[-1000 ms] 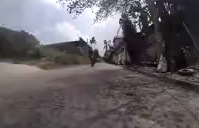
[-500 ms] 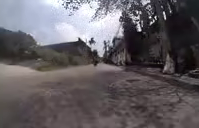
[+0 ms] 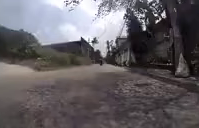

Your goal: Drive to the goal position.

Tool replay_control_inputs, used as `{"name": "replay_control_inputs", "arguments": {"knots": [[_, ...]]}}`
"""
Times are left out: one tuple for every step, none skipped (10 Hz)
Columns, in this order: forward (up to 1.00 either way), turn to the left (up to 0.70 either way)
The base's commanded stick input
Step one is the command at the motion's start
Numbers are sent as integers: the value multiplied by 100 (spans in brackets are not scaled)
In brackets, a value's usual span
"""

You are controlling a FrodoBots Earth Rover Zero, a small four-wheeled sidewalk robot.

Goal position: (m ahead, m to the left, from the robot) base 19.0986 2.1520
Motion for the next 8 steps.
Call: {"name": "replay_control_inputs", "arguments": {"knots": [[100,-40],[100,-28],[100,-3],[100,0],[100,0],[100,0],[100,0],[100,0]]}}
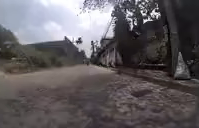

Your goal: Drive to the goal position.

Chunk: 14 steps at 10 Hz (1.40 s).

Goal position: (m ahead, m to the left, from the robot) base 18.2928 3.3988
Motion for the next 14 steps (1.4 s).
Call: {"name": "replay_control_inputs", "arguments": {"knots": [[100,0],[100,0],[100,0],[100,0],[100,0],[100,0],[100,0],[100,0],[100,0],[100,-1],[100,-2],[100,-2],[100,-3],[100,-25]]}}
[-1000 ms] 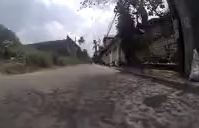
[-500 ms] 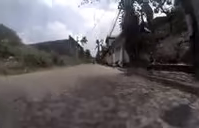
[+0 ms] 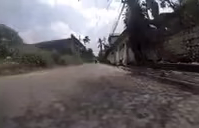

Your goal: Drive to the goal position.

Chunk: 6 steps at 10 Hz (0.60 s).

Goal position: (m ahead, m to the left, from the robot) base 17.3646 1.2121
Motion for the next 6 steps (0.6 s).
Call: {"name": "replay_control_inputs", "arguments": {"knots": [[100,-40],[100,-40],[100,-37],[100,-22],[100,0],[100,0]]}}
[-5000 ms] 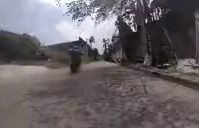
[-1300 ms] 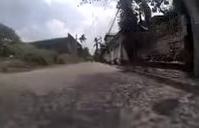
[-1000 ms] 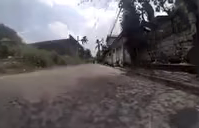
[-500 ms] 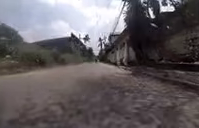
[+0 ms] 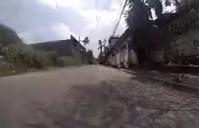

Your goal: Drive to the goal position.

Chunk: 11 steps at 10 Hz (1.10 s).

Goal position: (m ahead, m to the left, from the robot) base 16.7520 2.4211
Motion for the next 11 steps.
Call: {"name": "replay_control_inputs", "arguments": {"knots": [[100,0],[100,0],[100,0],[100,0],[100,0],[100,0],[100,0],[100,0],[100,0],[100,0],[100,0]]}}
